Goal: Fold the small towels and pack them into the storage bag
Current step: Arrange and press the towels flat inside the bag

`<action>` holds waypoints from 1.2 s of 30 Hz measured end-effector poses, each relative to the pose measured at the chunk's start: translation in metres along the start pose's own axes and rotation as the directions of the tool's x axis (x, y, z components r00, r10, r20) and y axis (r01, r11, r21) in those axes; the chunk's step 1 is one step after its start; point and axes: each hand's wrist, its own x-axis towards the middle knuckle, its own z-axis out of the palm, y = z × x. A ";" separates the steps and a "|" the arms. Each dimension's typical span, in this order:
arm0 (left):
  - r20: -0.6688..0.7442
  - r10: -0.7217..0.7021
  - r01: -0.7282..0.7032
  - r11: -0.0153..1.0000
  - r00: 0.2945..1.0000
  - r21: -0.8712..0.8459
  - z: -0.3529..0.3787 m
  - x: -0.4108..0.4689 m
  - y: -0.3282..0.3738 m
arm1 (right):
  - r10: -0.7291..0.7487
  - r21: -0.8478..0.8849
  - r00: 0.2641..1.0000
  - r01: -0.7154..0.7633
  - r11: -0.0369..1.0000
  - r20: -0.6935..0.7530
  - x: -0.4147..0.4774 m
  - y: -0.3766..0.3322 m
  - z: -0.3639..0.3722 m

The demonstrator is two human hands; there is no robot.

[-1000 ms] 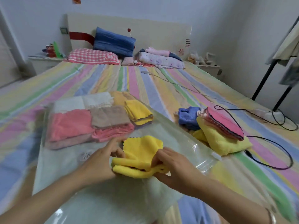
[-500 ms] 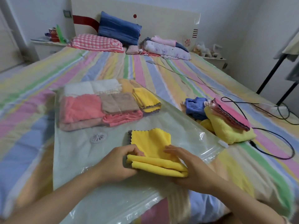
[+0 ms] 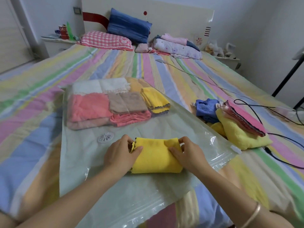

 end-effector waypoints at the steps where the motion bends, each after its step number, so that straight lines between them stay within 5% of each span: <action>1: 0.002 -0.037 0.037 0.997 0.999 0.069 -0.002 0.002 0.000 | 0.015 -0.039 1.000 -0.014 0.999 0.015 0.004 -0.002 0.000; 4: 0.167 -0.189 0.167 0.976 0.968 0.139 -0.012 0.008 0.006 | 0.089 -0.058 0.991 -0.083 0.995 0.102 0.011 -0.007 -0.004; 8: 0.415 -0.272 0.355 0.925 0.868 -0.136 -0.017 0.007 0.022 | 0.180 0.272 0.945 -0.255 0.928 0.273 0.009 -0.012 -0.006; 12: 0.527 -0.258 0.558 0.616 0.810 -0.555 -0.020 0.013 0.028 | 0.147 0.571 0.903 -0.374 0.731 0.403 -0.002 -0.011 -0.011; 16: 0.491 -0.012 0.343 0.730 0.871 -0.591 -0.037 0.019 0.036 | -0.024 0.426 0.978 -0.068 0.902 0.208 -0.004 -0.003 -0.019; 18: 0.568 0.146 0.243 0.798 0.810 -0.551 -0.049 0.016 0.049 | -0.143 0.474 0.934 -0.031 0.880 0.327 -0.007 -0.005 -0.029; 21: 0.601 0.260 0.139 0.833 0.756 -0.535 -0.054 0.009 0.066 | -0.236 0.572 0.778 -0.186 0.799 0.583 -0.019 -0.007 -0.047; 23: 0.495 0.208 0.128 0.817 0.844 -0.562 -0.049 0.006 0.073 | -0.239 0.605 0.777 -0.217 0.766 0.582 -0.027 -0.001 -0.052; 25: 0.258 0.090 0.062 0.847 0.962 -0.527 -0.037 0.004 0.068 | -0.158 0.628 0.855 -0.226 0.744 0.494 -0.031 0.011 -0.054; 27: 0.032 0.102 -0.093 0.974 0.994 -0.206 -0.026 -0.004 0.056 | -0.059 0.641 0.921 -0.220 0.736 0.384 -0.033 0.027 -0.056; 29: 0.135 0.262 -0.271 0.961 0.956 0.052 -0.017 -0.026 0.047 | 0.030 0.676 0.947 -0.250 0.693 0.319 -0.037 0.041 -0.061; 32: 0.513 0.365 -0.526 0.824 0.777 0.210 -0.005 -0.061 0.044 | 0.104 0.706 0.948 -0.295 0.644 0.301 -0.044 0.054 -0.070; 36: 0.582 0.374 -0.647 0.662 0.722 0.377 0.000 -0.074 0.051 | 0.143 0.693 0.944 -0.317 0.647 0.299 -0.054 0.061 -0.077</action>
